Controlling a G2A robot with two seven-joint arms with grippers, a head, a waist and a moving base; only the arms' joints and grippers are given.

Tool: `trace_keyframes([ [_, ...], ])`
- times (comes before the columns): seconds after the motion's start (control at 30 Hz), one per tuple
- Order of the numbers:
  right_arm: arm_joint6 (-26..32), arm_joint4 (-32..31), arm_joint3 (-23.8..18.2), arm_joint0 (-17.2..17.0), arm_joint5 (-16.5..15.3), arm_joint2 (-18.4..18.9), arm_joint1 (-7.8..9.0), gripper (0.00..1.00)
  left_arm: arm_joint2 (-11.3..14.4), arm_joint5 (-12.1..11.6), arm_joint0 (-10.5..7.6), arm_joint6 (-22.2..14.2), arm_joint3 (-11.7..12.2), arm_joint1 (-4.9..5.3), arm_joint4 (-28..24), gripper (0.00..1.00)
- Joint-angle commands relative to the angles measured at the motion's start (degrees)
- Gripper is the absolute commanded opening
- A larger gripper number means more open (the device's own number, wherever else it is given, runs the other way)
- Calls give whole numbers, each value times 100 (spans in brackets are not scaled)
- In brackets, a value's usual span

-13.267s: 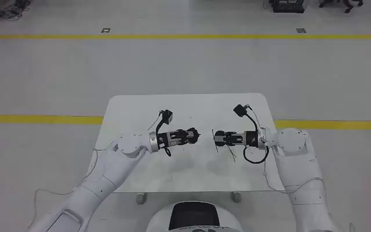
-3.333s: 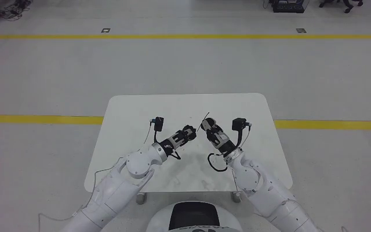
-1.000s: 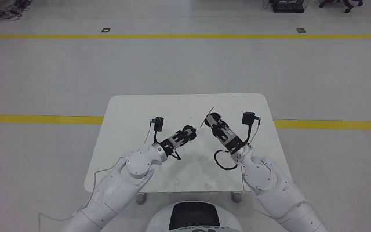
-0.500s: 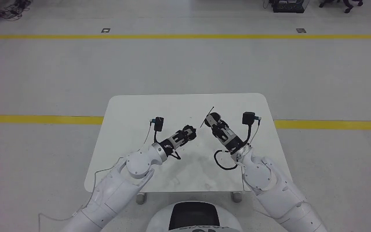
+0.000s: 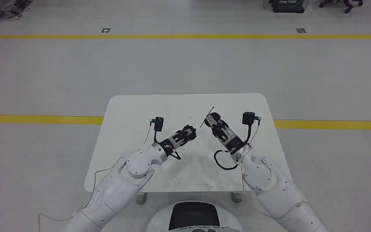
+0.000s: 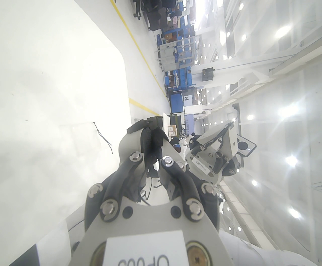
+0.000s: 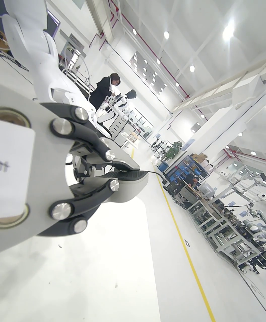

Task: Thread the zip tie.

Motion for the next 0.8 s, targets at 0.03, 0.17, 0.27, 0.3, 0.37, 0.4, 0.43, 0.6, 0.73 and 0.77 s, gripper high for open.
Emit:
trace_keyframes([
  [0.03,0,0,0,0,0,0,0,0,0,0,0,0,0,0,0,0],
  [0.17,-213,-477,-18,-148,0,104,19,0,0,0,0,0,0,0,0,0],
  [0.27,-436,-694,-76,-332,0,77,55,0,0,0,0,0,0,0,0,0],
  [0.3,-520,-699,-92,-383,0,48,67,0,0,0,0,0,0,0,0,0],
  [0.37,-662,-741,-118,-468,0,-57,112,0,0,0,0,0,0,0,0,0],
  [0.4,-768,-781,-95,-508,0,-91,135,0,0,0,0,0,0,0,0,0],
  [0.43,-896,-820,-82,-549,0,-136,158,0,0,0,0,0,0,0,0,0],
  [0.6,-1740,-1147,61,-703,0,-401,307,0,0,0,0,0,0,0,0,0],
  [0.73,-2363,-1307,216,-719,0,-660,430,0,0,0,0,0,0,0,0,0],
  [0.77,-2462,-1316,252,-700,0,-731,458,0,0,0,0,0,0,0,0,0],
])
